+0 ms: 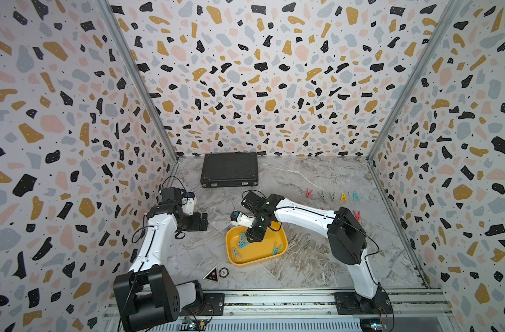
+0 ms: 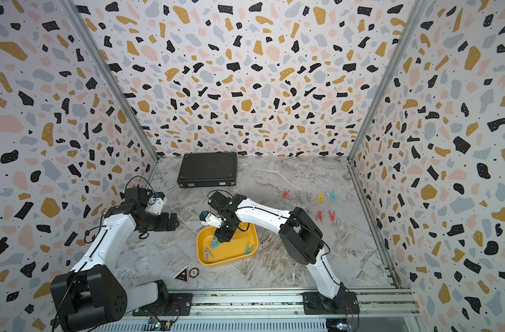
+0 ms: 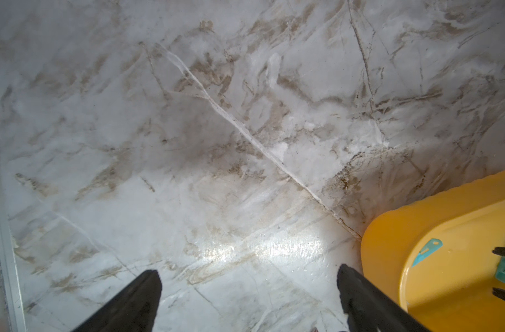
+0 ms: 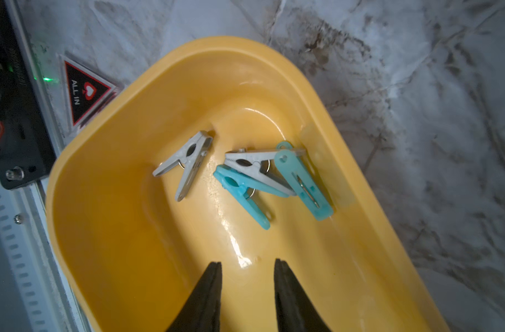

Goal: Take the clothespins out of the storage box
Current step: Pick up the clothespin from the storage box.

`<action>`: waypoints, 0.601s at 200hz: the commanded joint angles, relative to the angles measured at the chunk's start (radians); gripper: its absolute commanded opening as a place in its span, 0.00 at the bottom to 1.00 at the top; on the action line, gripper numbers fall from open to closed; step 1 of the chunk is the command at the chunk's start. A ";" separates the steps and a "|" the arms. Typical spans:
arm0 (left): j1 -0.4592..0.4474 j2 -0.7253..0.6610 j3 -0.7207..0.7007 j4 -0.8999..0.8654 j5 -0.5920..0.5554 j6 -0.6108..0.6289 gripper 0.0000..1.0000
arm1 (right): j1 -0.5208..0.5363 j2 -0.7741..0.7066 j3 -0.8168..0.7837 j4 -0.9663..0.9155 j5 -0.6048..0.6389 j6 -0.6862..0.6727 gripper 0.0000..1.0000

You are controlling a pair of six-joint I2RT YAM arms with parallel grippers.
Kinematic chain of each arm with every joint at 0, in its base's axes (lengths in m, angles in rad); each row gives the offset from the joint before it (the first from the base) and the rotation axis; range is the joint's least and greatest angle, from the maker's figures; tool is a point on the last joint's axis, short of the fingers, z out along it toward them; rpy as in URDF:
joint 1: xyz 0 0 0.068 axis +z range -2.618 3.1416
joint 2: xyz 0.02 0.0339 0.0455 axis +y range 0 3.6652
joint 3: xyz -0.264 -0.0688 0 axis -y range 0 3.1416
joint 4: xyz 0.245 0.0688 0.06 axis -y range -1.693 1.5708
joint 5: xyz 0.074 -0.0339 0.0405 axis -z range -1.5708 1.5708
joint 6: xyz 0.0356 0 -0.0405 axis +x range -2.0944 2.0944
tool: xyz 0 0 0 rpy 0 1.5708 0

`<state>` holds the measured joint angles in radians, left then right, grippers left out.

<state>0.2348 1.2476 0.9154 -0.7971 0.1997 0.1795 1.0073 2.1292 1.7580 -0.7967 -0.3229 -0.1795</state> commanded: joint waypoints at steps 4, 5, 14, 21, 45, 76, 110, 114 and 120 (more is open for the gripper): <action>0.006 -0.007 0.014 0.014 -0.003 -0.009 1.00 | 0.014 0.020 0.067 -0.075 -0.003 -0.051 0.36; 0.006 -0.007 0.014 0.013 -0.003 -0.008 1.00 | 0.015 0.022 0.069 -0.076 -0.003 -0.051 0.36; 0.005 -0.007 0.014 0.014 -0.003 -0.008 1.00 | 0.019 0.037 0.081 -0.081 0.002 -0.052 0.36; 0.006 -0.008 0.016 0.012 -0.002 -0.009 1.00 | 0.023 0.047 0.089 -0.087 0.005 -0.052 0.36; 0.006 -0.010 0.016 0.011 0.001 -0.008 1.00 | 0.037 0.068 0.106 -0.088 0.021 -0.057 0.36; 0.005 -0.011 0.016 0.011 0.004 -0.008 1.00 | 0.040 0.100 0.123 -0.086 0.025 -0.058 0.36; 0.006 -0.016 0.016 0.009 0.003 -0.008 1.00 | 0.040 0.125 0.123 -0.080 0.043 -0.061 0.36; 0.006 -0.017 0.016 0.010 0.003 -0.009 1.00 | 0.040 0.128 0.124 -0.080 0.042 -0.062 0.36; 0.005 -0.019 0.017 0.009 0.003 -0.009 1.00 | 0.040 0.134 0.123 -0.079 0.045 -0.065 0.37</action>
<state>0.2348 1.2476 0.9154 -0.7921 0.1997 0.1726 1.0485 2.2539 1.8565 -0.8490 -0.2981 -0.2249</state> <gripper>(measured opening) 0.997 0.364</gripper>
